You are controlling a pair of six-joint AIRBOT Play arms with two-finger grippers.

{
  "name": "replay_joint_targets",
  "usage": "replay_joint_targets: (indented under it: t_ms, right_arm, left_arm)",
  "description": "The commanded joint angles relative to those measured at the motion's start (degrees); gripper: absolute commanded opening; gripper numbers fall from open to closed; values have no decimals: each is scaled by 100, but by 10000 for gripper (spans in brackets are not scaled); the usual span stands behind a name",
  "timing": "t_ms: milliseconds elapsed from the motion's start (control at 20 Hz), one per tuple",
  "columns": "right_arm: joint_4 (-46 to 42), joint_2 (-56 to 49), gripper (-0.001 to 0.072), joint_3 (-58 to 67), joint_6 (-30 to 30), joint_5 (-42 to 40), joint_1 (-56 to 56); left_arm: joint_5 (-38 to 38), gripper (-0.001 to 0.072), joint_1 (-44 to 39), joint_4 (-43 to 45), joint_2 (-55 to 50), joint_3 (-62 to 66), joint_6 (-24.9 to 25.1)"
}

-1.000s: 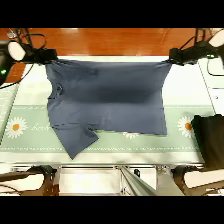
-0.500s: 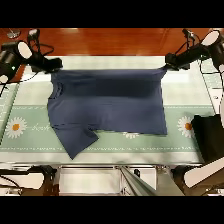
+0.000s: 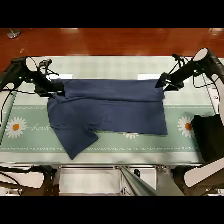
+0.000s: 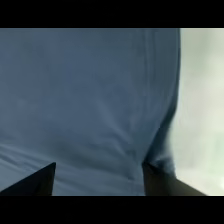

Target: Fold the shirts.

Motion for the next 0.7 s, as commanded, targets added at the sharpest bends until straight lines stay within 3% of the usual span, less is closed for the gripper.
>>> replay_joint_targets:
  t_ms: [0,100,250,500,650]
  right_arm:
    - [20,372,626,-46,11,540,-343]
    - [-417,909,627,-293,-114,839,-688]
    - [-396,2135,627,-1902,-289,83,-1329]
    - [1191,4170,626,-5278,-1300,-1320,-1790]
    - [1952,4625,626,-6116,-1602,-1478,-1766]
  left_arm:
    - [-876,701,212,-103,87,90,109]
    - [-1086,701,498,-225,468,-179,120]
    - [-1043,701,1220,-901,1384,-1510,326]
    - [-487,701,3119,-3101,2658,-4013,1272]
    - [-74,701,3480,-3272,3108,-4843,1556]
